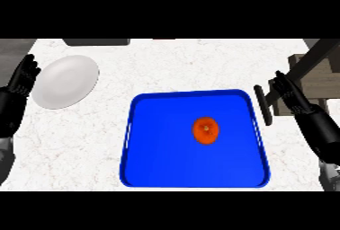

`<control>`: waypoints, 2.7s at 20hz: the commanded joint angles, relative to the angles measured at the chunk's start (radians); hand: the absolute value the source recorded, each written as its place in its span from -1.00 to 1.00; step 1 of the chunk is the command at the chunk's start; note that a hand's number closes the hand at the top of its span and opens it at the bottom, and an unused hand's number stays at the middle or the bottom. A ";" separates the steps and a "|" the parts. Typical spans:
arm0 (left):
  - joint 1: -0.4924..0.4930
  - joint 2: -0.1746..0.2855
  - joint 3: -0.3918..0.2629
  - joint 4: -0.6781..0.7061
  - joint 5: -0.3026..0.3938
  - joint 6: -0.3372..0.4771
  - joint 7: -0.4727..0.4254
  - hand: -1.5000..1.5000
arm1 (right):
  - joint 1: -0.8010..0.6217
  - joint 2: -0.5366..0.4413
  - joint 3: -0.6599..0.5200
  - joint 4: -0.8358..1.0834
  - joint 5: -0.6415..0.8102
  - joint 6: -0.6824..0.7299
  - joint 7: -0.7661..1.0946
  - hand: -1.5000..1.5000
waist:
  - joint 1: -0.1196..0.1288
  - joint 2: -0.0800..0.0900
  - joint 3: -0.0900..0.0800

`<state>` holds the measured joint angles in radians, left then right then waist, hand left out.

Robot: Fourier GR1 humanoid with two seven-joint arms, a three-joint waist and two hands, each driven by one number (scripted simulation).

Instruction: Pick the squash from the tray and place it in the tiered basket

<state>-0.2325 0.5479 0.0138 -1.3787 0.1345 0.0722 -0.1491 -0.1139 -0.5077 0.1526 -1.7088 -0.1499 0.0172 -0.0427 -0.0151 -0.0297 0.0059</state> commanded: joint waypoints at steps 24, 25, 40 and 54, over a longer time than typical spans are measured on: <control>0.045 -0.119 -0.093 -0.026 -0.121 0.133 0.182 0.00 | 0.258 0.032 0.165 -0.370 0.659 -0.332 1.011 -1.00 | 0.019 0.030 -0.014; 0.064 -0.130 -0.107 -0.047 -0.138 0.154 0.195 0.00 | 0.238 0.021 0.174 -0.393 0.659 -0.285 1.081 -1.00 | 0.029 0.028 -0.013; 0.052 -0.137 -0.112 -0.047 -0.154 0.132 0.204 0.00 | -0.249 0.231 0.164 -0.130 0.599 -0.002 1.529 -1.00 | 0.043 0.031 -0.010; 0.054 -0.133 -0.083 -0.045 -0.159 0.123 0.218 0.00 | -0.272 0.409 0.200 0.068 0.755 0.064 1.530 -1.00 | 0.017 0.026 -0.008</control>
<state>-0.1756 0.3971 -0.0828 -1.4169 -0.0237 0.2076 0.0669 -0.3703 -0.1477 0.3275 -1.6640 0.5580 0.0358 1.2450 0.0049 -0.0034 -0.0028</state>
